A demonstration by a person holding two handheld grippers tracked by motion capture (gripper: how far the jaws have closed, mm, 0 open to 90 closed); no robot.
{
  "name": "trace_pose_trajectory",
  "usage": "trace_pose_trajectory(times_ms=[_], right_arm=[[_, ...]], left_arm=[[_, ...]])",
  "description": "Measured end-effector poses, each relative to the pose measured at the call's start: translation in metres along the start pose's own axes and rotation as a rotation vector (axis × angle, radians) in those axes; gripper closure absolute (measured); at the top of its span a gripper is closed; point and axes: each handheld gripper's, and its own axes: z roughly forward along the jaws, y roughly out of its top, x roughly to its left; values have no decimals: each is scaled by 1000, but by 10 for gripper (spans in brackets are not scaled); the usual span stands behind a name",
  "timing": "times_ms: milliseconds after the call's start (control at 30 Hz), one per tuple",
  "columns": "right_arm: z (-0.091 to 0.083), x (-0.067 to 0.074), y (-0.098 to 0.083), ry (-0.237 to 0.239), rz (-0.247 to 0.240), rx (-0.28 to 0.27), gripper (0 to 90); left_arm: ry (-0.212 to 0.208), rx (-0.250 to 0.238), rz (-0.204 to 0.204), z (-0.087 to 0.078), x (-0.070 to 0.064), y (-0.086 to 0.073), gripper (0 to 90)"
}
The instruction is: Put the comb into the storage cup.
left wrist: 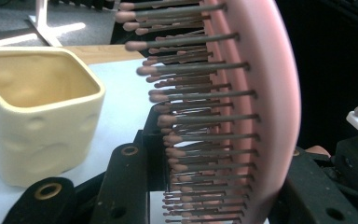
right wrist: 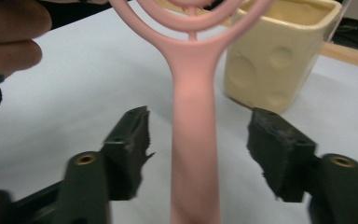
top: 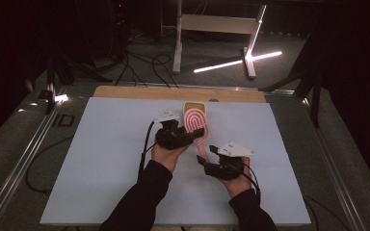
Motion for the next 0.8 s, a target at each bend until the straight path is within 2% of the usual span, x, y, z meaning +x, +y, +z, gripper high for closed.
trace_pose_trajectory(times_ms=[133,167,267,433,667,800], right_arm=[[0,-1,3,-31,-9,36,161],[-1,-1,4,-40,-10,36,141],[-4,-4,6,-21,-8,37,116],[-10,-10,3,-41,-20,44,108],[-20,-23,-2,-49,20,22,108],[-24,-27,-7,-45,23,0,102]], left_arm=[[10,-5,3,-2,2,4,640],[12,-9,3,-3,2,5,640],[14,-19,10,-5,3,8,640],[21,-27,12,-7,4,13,640],[34,-34,19,-11,6,18,641],[49,-27,28,-13,7,21,641]])
